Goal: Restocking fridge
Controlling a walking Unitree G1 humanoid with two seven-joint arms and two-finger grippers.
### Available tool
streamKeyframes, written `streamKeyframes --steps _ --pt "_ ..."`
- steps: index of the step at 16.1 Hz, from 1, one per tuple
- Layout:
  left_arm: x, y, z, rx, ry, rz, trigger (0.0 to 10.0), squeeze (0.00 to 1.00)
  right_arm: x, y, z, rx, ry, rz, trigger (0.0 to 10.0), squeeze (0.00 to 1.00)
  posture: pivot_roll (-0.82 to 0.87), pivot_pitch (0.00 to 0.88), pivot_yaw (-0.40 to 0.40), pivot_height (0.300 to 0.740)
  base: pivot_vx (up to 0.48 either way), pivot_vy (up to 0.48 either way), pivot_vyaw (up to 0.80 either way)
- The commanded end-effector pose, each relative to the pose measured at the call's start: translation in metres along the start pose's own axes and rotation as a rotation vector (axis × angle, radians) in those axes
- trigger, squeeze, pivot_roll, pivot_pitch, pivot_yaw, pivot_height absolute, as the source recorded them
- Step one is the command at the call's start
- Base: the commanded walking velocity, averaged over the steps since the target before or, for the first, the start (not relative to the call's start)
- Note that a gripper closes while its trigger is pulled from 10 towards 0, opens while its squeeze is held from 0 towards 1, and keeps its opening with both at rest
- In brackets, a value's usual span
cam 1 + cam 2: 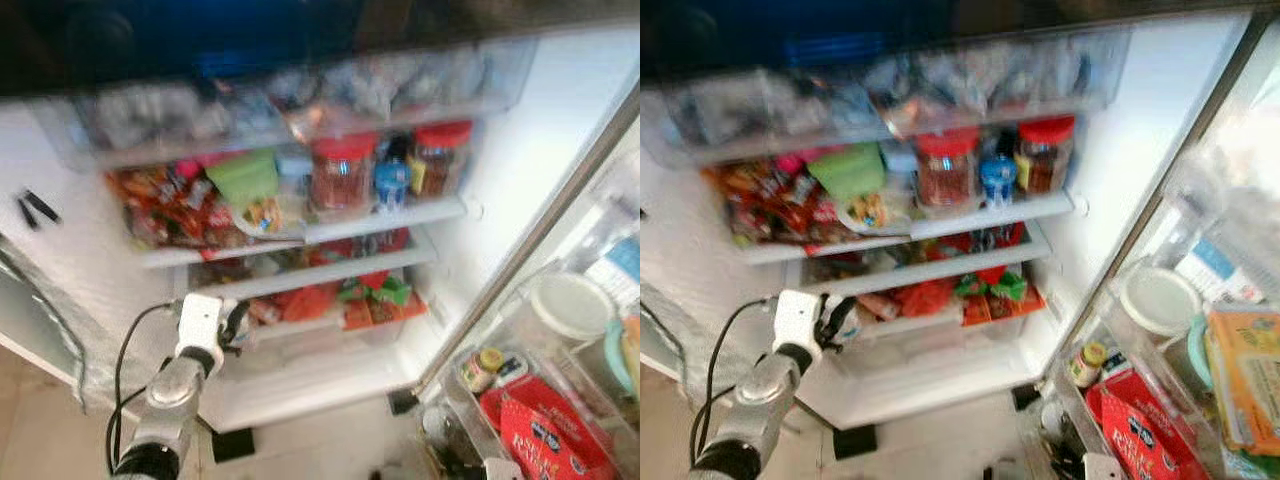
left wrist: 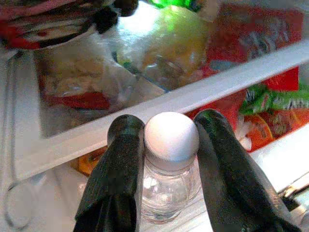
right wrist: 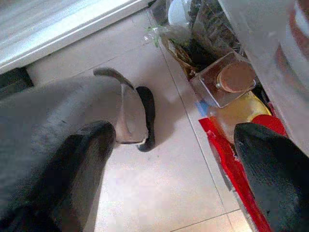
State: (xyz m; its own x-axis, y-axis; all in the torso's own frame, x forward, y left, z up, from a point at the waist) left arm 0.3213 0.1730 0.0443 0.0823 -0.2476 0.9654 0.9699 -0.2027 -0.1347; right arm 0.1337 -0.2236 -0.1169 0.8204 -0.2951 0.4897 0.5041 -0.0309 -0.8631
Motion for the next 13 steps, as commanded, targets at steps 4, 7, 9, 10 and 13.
streamKeyframes --steps 4,7,9,10,13 --pt "0.025 0.008 0.001 -0.078 0.393 -0.075 10.0 0.00 -0.015 -0.002 0.004 0.013 0.024 0.045 10.0 0.00 -0.07 0.101 0.028 0.650 0.000 0.000 0.00" --pt "0.052 0.025 -0.020 -0.248 0.826 -0.196 10.0 0.00 -0.015 -0.002 0.004 0.017 0.027 0.039 10.0 0.00 -0.07 0.108 0.030 0.650 0.000 0.000 0.00" --pt "0.058 0.036 -0.029 -0.299 1.121 -0.249 10.0 0.00 -0.015 -0.002 0.004 0.016 0.036 0.031 10.0 0.00 -0.08 0.115 0.036 0.650 0.000 0.000 0.00" --pt "0.064 0.043 -0.026 -0.259 1.173 -0.249 10.0 0.00 -0.016 -0.002 0.004 0.013 0.043 0.028 10.0 0.00 -0.08 0.116 0.036 0.650 0.000 0.000 0.00" --pt "0.067 0.052 -0.022 -0.225 1.364 -0.262 10.0 0.00 -0.018 -0.003 0.002 0.012 0.043 0.032 10.0 0.00 -0.10 0.134 0.033 0.650 0.000 0.000 0.00"
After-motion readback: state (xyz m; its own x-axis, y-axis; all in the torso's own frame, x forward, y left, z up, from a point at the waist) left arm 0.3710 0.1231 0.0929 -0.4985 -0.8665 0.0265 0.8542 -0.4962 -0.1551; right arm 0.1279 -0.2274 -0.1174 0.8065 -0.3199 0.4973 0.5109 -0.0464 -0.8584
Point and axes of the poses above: a point about 5 cm out from each wrist's last joint towards the gripper, its own y axis pointing out of the wrist towards the gripper, its own x axis along the axis of the wrist's last joint, z = x × y, the point moved 2 cm from there along y, pointing out of the wrist towards the gripper, and after that the axes turned 6 degrees about y, right-handed, at the moved point
